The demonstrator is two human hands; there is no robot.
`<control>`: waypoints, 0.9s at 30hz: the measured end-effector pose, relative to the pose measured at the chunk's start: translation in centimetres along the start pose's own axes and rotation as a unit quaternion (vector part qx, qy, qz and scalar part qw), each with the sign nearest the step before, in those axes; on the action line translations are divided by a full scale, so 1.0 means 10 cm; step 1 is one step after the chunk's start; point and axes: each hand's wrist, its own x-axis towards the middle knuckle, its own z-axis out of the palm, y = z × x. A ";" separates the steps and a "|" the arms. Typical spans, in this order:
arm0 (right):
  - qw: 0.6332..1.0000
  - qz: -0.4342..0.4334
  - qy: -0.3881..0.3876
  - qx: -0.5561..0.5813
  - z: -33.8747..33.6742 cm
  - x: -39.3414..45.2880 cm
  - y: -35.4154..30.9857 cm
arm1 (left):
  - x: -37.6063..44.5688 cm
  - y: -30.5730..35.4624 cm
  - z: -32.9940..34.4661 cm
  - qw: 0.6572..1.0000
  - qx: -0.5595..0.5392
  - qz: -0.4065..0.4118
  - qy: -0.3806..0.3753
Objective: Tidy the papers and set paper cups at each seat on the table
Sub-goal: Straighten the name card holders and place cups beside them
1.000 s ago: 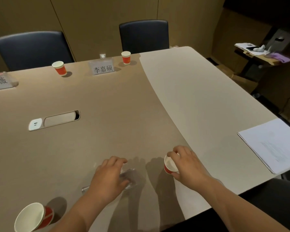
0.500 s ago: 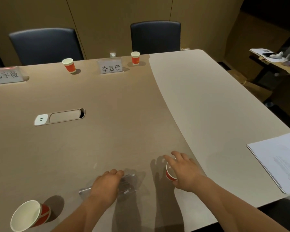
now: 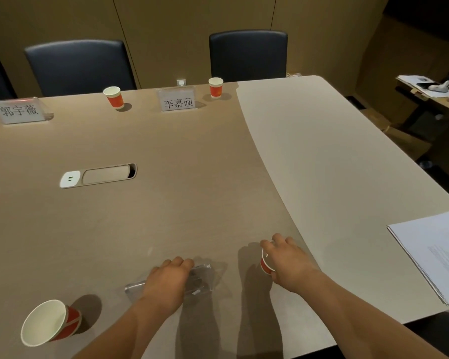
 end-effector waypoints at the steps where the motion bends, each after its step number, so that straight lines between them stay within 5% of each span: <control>1: 1.000 0.000 -0.001 -0.002 0.00 -0.01 0.00 | 0.00 0.00 0.00 1.000 0.000 0.001 0.000; 6: 0.999 -0.022 0.041 0.002 -0.14 -0.11 -0.05 | -0.14 -0.05 -0.06 0.996 -0.032 0.021 0.076; 10: 0.980 -0.129 0.147 0.025 -0.35 -0.16 -0.38 | -0.55 -0.28 -0.13 0.981 -0.067 0.017 0.180; 14: 0.956 -0.243 0.158 0.055 -0.40 -0.16 -0.99 | -0.98 -0.56 -0.14 0.955 -0.116 -0.040 0.270; 19: 0.934 -0.333 0.114 0.057 -0.29 -0.27 -1.77 | -1.55 -0.97 -0.04 0.937 -0.170 -0.138 0.271; 27: 0.929 -0.356 0.071 0.069 -0.19 -0.42 -2.86 | -2.30 -1.78 0.16 0.932 -0.209 -0.203 0.216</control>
